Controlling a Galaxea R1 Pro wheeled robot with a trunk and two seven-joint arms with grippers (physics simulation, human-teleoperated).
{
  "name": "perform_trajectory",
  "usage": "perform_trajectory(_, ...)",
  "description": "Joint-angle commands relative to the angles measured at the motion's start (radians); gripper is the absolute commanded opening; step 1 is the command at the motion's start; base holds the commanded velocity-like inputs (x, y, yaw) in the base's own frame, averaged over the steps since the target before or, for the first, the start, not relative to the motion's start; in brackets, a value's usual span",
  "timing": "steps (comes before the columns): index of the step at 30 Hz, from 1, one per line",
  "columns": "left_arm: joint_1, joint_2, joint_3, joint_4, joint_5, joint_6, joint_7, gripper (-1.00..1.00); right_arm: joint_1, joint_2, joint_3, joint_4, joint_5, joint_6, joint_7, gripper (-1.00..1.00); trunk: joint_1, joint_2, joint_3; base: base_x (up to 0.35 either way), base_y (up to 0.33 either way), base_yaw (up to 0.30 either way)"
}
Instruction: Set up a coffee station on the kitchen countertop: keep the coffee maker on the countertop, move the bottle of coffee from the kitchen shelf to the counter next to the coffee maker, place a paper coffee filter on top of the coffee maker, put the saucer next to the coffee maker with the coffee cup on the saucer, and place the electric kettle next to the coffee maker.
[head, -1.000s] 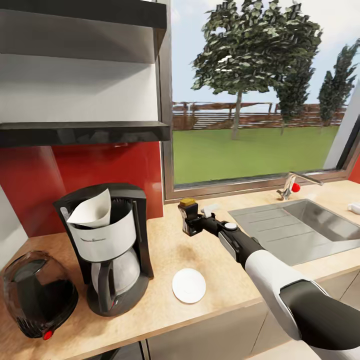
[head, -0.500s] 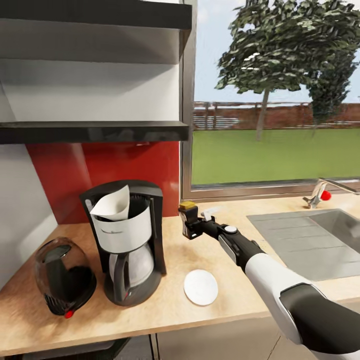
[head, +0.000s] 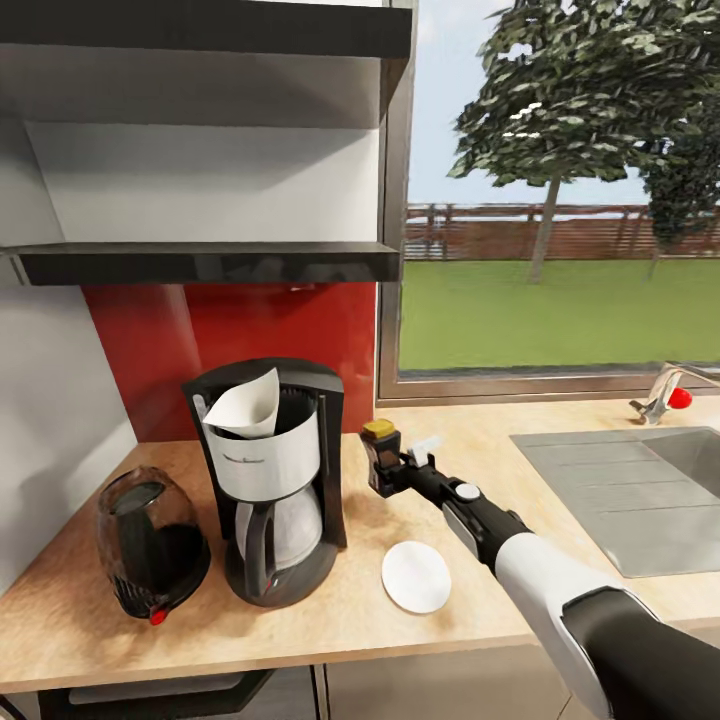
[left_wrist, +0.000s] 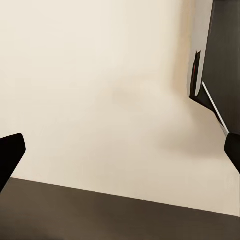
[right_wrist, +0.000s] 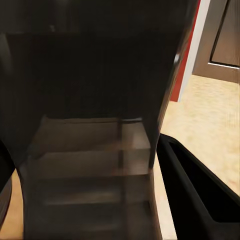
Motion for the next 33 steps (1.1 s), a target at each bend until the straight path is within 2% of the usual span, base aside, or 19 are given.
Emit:
perform_trajectory(1,0.000,0.000,0.008,-0.001,-0.011,0.003,0.003,1.00,-0.001,0.000,0.006,0.006,-0.011,-0.008,0.002,-1.00,0.001,-0.002,-0.002,0.000,0.000,0.000)
perform_trajectory(7,0.000,0.000,0.011,-0.001,-0.011,0.004,0.003,1.00,0.000,0.004,0.006,0.014,-0.012,-0.018,0.001,-1.00,0.001,-0.002,-0.002,0.000,0.000,0.000)
perform_trajectory(15,-0.001,0.001,0.013,-0.001,-0.011,0.005,0.003,1.00,0.007,0.003,0.003,0.035,-0.015,-0.069,-0.002,-1.00,0.001,-0.002,-0.002,0.000,0.000,0.000)
perform_trajectory(21,-0.002,0.000,0.014,-0.001,-0.011,0.006,0.002,1.00,0.012,0.006,0.003,0.082,-0.017,-0.140,-0.081,-1.00,0.001,-0.002,-0.002,0.000,0.000,0.000)
perform_trajectory(27,-0.002,0.000,0.013,-0.001,-0.011,0.010,0.003,1.00,0.014,0.009,0.003,0.086,-0.017,-0.143,-0.115,-1.00,0.001,-0.002,-0.002,0.000,0.022,0.000)
perform_trajectory(33,-0.002,0.000,0.011,-0.001,-0.011,0.010,0.003,1.00,0.046,0.009,0.003,0.086,-0.019,-0.144,-0.146,-1.00,0.001,-0.002,-0.002,0.000,0.006,0.000)
